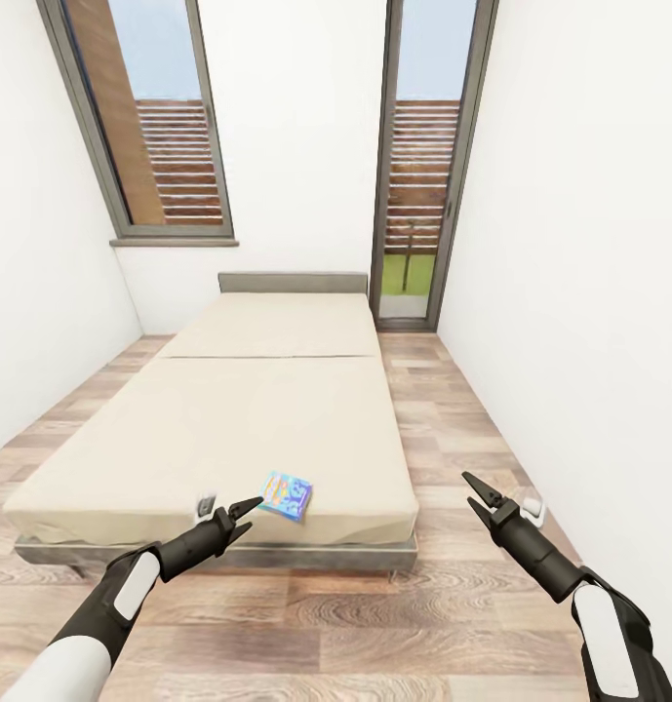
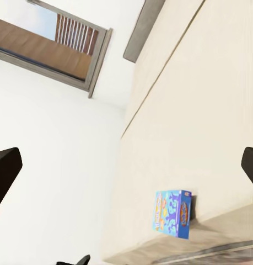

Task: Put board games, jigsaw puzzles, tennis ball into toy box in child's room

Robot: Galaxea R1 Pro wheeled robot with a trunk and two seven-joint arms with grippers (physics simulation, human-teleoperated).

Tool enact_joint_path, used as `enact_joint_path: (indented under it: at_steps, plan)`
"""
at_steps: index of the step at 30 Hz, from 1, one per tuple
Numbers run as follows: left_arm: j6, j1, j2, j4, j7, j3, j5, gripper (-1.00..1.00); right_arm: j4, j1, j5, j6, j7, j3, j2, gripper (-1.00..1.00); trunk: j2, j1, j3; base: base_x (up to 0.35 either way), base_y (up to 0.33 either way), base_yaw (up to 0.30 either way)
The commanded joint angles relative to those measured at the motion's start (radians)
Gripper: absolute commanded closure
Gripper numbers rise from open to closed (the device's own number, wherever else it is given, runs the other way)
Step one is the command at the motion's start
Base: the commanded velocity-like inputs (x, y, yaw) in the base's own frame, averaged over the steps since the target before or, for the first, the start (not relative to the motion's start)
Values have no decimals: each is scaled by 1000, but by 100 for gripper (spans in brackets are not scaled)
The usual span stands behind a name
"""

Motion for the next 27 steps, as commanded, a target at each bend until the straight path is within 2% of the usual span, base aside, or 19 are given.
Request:
enact_joint_path:
  at_steps: [1,14,16,17,22,25,27]
  plan:
    - [6,-1,0,0,-1,2,4,-100,0,-1,-2,7,1,-3,1,-100,-8,4,-4,0,0,0]
    - [6,-1,1,0,-6,2,1,-100,0,-1,0,7,1,-2,1,-100,-99,54,-45,0,0,0]
    - [6,-1,2,0,-22,1,1,-100,0,-1,0,6,1,-2,1,-100,-113,61,-51,0,0,0]
    - [6,-1,2,0,-32,1,1,-100,0,-1,0,6,1,-2,1,-100,-120,65,-54,0,0,0]
    - [22,-1,16,0,-162,0,-3,-100,0,-1,0,5,1,-2,1,-100,-155,84,-70,0,0,0]
    - [28,-1,31,0,-208,0,-3,-100,0,-1,0,5,2,-2,1,-100,-176,96,-79,0,0,0]
    - [28,-1,37,0,-217,0,-2,-100,0,-2,0,5,2,-2,1,-100,-190,103,-86,0,0,0]
